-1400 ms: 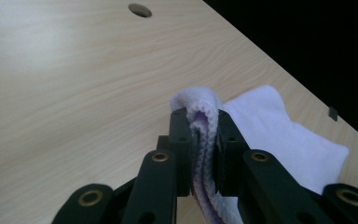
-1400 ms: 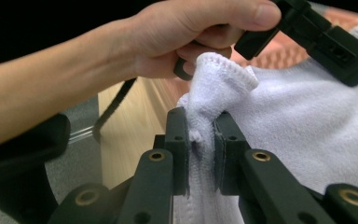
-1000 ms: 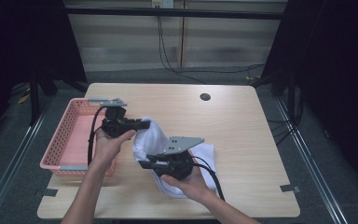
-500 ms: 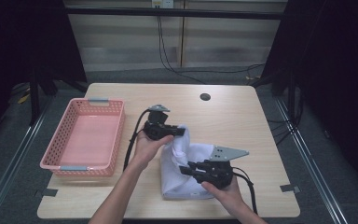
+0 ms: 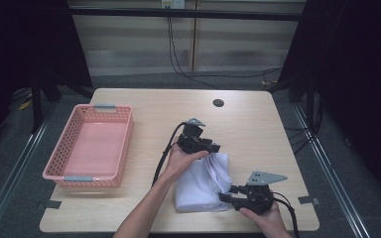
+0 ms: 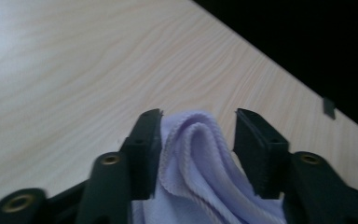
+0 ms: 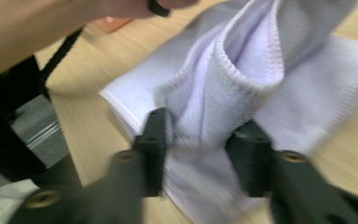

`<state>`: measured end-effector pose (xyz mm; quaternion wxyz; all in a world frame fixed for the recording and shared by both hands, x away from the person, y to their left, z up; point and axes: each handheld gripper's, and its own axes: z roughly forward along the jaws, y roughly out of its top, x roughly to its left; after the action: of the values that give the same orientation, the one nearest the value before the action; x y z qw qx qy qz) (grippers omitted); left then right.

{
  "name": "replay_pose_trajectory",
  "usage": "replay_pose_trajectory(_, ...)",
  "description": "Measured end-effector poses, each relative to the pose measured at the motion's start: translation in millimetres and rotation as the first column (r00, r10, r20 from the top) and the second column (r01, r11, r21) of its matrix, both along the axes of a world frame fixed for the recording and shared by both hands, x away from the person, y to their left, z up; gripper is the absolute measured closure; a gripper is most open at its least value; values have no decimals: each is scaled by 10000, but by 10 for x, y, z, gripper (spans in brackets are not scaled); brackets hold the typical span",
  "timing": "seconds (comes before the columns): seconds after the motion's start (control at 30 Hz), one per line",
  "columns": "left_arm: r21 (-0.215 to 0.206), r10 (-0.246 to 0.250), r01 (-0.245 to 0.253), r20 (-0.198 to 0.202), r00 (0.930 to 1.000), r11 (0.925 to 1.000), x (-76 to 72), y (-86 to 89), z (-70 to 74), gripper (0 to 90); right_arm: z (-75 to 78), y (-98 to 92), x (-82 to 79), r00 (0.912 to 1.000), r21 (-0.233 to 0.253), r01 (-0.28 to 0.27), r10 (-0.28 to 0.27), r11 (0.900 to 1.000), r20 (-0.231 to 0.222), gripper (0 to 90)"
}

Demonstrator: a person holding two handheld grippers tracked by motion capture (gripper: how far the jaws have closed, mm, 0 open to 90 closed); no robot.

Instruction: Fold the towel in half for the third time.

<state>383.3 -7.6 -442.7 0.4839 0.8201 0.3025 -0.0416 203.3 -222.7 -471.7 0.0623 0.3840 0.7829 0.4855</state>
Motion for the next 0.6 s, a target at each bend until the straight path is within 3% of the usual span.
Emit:
replay_pose_trajectory(0.1,-207,87,-76,526,9986,9998,-75,69,168,417,84,-100,-19,9984,-43,511,-510,9987,262,387)
replay_pose_trajectory(0.17,-52,28,-25,689,9976,10000,-122,130,225,413,153,-169,26,9954,182,817,-825,9965,480,363)
replay_pose_trajectory(0.3,251,-175,153,903,9958,9996,-236,276,233,482,270,-212,218,9886,360,1295,-1319,9909,721,342)
replay_pose_trajectory(0.33,537,-256,205,943,9952,9983,-331,383,191,500,316,-182,401,9867,136,1377,-1383,9904,851,334)
replay_pose_trajectory(0.4,705,-371,315,796,9961,9970,-435,479,123,527,328,-119,608,9846,-148,1497,-1477,9886,935,325)
replay_pose_trajectory(0.43,705,-371,315,796,9961,9970,-435,479,123,528,328,-119,608,9846,-148,1497,-1477,9886,935,325)
replay_pose_trajectory(0.47,1001,-651,586,626,9959,9932,-551,566,51,527,318,-51,821,9842,-406,1599,-1562,9863,837,305)
replay_pose_trajectory(0.5,1001,-651,586,626,9959,9932,-551,566,51,526,318,-51,821,9842,-406,1599,-1562,9863,837,305)
replay_pose_trajectory(0.53,1206,-712,642,550,9959,9906,-631,608,5,513,299,20,995,9843,-518,1617,-1573,9855,799,301)
replay_pose_trajectory(0.6,1385,-933,870,395,9949,9865,-749,661,-64,507,288,60,1067,9860,-615,1560,-1518,9858,691,292)
